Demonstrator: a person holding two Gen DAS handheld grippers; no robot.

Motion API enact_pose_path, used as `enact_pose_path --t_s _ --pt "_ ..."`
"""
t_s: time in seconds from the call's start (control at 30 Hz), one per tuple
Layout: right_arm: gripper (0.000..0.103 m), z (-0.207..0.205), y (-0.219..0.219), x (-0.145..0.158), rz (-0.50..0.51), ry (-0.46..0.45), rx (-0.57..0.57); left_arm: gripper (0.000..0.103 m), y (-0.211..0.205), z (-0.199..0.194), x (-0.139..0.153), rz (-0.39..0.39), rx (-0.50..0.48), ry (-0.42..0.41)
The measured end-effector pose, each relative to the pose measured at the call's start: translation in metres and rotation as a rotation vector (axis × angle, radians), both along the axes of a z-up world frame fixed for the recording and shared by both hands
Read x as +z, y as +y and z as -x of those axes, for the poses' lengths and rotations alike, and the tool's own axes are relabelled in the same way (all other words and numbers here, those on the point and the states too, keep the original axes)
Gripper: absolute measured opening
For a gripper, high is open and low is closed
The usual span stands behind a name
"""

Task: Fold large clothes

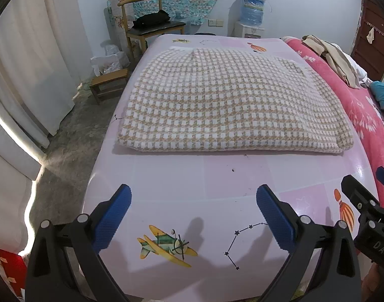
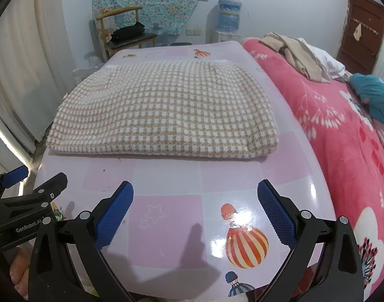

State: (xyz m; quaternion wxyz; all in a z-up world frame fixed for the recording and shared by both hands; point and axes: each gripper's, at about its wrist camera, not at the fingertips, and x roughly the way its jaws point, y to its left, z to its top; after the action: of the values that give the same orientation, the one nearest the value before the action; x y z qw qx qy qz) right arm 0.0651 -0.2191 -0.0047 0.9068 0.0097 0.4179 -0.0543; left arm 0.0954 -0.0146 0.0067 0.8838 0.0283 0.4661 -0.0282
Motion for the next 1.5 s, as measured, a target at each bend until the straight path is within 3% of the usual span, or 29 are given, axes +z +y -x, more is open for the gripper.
enact_pose_path --t_s 1.5 --pt "0.095 0.0016 -0.0020 -0.0008 0.004 0.012 -0.008 0.098 -0.0023 0.0000 0.0015 0.003 -0.007 -0.004"
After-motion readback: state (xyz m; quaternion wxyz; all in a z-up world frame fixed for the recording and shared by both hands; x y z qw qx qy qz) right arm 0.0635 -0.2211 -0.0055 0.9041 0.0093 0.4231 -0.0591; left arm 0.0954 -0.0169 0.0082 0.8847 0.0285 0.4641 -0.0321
